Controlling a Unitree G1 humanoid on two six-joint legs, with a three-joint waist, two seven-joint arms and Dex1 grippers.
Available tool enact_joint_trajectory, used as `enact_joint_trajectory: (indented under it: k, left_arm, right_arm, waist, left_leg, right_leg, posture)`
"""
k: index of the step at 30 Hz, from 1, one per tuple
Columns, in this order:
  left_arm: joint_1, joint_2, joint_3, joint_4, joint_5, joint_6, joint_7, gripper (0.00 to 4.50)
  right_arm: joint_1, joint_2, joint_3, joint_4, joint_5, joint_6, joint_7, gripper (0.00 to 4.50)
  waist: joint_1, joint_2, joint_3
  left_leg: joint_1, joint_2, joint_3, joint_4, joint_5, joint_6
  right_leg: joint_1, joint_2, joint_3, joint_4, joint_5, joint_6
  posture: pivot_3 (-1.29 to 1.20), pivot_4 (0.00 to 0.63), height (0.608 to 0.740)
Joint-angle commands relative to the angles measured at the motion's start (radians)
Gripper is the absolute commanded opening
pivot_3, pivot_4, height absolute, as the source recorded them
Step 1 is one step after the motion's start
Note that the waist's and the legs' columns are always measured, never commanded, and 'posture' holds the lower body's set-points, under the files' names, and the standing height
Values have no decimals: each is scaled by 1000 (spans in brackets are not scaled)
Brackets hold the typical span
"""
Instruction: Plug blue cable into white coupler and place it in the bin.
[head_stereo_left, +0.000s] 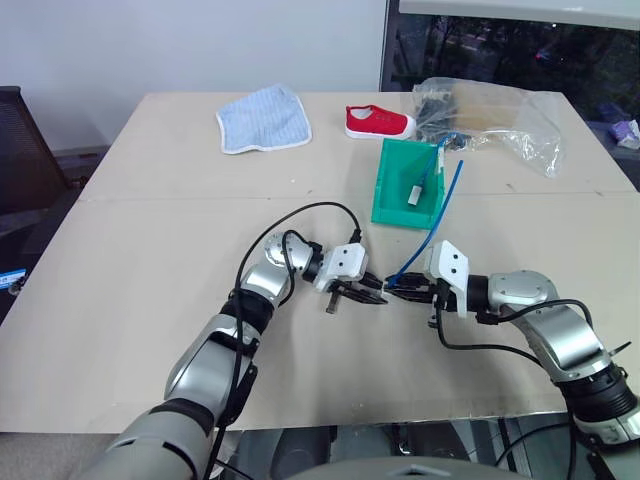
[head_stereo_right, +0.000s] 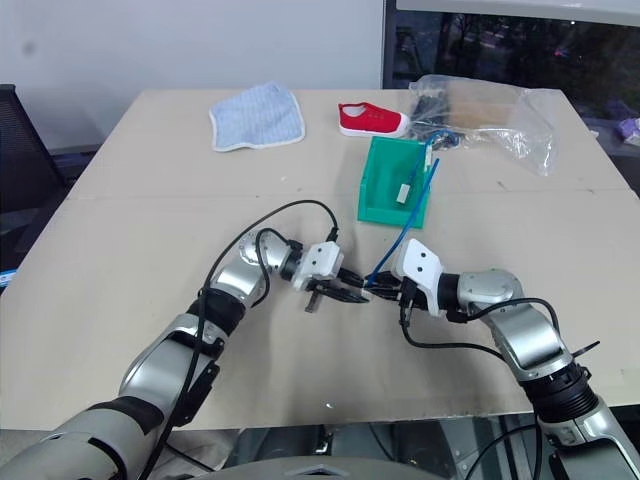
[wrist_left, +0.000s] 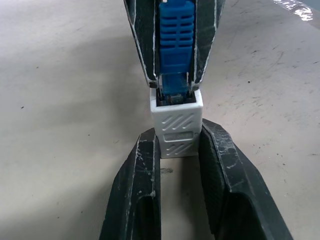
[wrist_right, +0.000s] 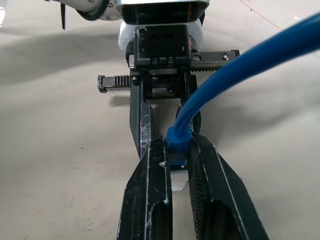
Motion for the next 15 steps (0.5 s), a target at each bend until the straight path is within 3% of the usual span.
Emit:
enact_joint_trajectory:
  k: [1, 5, 10, 11, 13, 15]
  left_arm:
    - [6, -7, 5, -12, 4, -1, 3, 470]
    - [23, 1, 7, -25, 8, -1, 7, 470]
    - [42, 6, 12, -53, 9, 27, 12, 470]
    - [47, 11, 12, -68, 9, 54, 12, 1495]
    - [57, 16, 23, -96, 14, 77, 45, 2120]
    - [75, 23, 42, -144, 12, 100, 93, 3203]
  right_arm:
    - [69, 19, 81, 82, -28, 58, 3, 0]
    - [54, 143, -79, 9, 167, 50, -17, 0]
    - [39, 138, -134, -14, 167, 45, -22, 0]
    - [35, 129, -138, -15, 161, 41, -20, 0]
    - [29, 116, -144, -15, 154, 36, -22, 0]
    - [19, 108, -155, -17, 159, 42, -28, 0]
  waist:
    - [-1, 0, 0]
    - [-4, -1, 0]
    - [-4, 1, 1]
    - [-4, 1, 1]
    - [-4, 2, 2]
    - [-2, 2, 2]
  left_leg:
    - [4, 0, 0, 0, 0, 0]
    - [8, 2, -1, -2, 0, 0]
    - [5, 2, 0, -2, 0, 0]
    - [5, 2, 0, -2, 0, 0]
    - [5, 2, 0, -2, 0, 0]
    - [5, 2, 0, -2, 0, 0]
  right_leg:
    - [4, 0, 0, -1, 0, 0]
    - [8, 1, 0, -2, 0, 0]
    - [5, 1, 1, -1, 0, 0]
    - [5, 1, 0, -2, 0, 0]
    - [5, 0, 0, -2, 0, 0]
    - [5, 0, 0, -1, 0, 0]
  posture:
    - [0, 150, 740]
    - [0, 150, 740]
    - [0, 150, 740]
    - [0, 150, 740]
    - [0, 150, 740]
    - [0, 150, 740]
